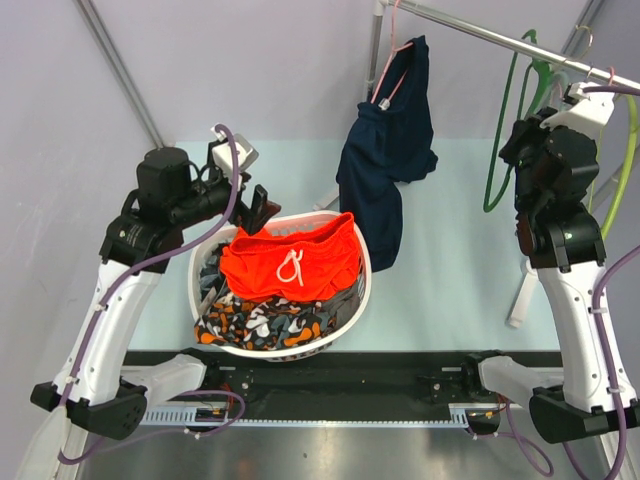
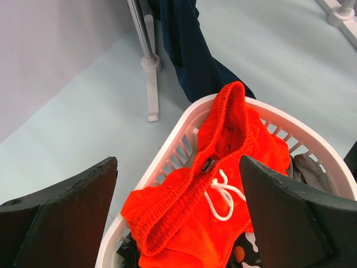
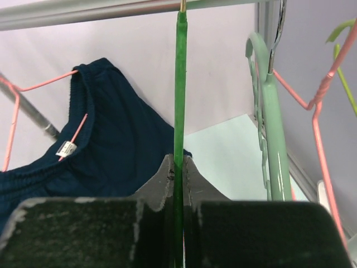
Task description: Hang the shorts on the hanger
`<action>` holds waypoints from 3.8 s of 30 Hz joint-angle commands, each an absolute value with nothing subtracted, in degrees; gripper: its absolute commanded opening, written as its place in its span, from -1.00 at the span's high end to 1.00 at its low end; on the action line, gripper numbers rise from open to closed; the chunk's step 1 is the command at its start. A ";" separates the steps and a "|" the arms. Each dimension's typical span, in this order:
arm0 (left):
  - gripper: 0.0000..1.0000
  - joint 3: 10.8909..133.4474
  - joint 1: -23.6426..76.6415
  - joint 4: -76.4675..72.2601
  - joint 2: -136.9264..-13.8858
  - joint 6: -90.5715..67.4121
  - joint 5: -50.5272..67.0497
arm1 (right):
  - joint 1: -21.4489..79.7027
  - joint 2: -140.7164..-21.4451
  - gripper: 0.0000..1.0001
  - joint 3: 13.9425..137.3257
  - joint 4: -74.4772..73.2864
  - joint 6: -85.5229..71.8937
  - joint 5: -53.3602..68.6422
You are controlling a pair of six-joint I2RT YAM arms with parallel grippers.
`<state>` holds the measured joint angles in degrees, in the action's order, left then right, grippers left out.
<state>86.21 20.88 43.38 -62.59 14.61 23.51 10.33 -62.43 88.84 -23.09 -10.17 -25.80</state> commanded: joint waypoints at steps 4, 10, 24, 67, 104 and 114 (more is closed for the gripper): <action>-0.96 86.04 21.18 42.71 -62.75 14.94 22.76 | 12.83 -58.80 1.00 87.98 -21.08 -8.35 -21.73; -1.00 84.12 21.09 43.51 -61.96 13.89 22.76 | 14.85 -53.01 1.00 84.20 -28.38 -7.74 -11.88; -0.86 75.42 6.07 50.97 -63.11 11.69 27.51 | 15.47 -47.98 1.00 83.76 -49.37 22.47 41.53; 0.91 70.22 3.16 47.28 -66.80 19.69 21.01 | 47.02 -68.29 1.00 90.53 -44.13 53.26 23.65; 0.99 85.96 6.68 59.41 -64.86 15.82 23.47 | 49.31 -78.66 1.00 86.31 -24.19 43.16 21.89; 1.00 87.63 8.52 59.77 -64.77 14.59 26.62 | 46.23 -77.96 1.00 85.70 -24.35 40.52 27.15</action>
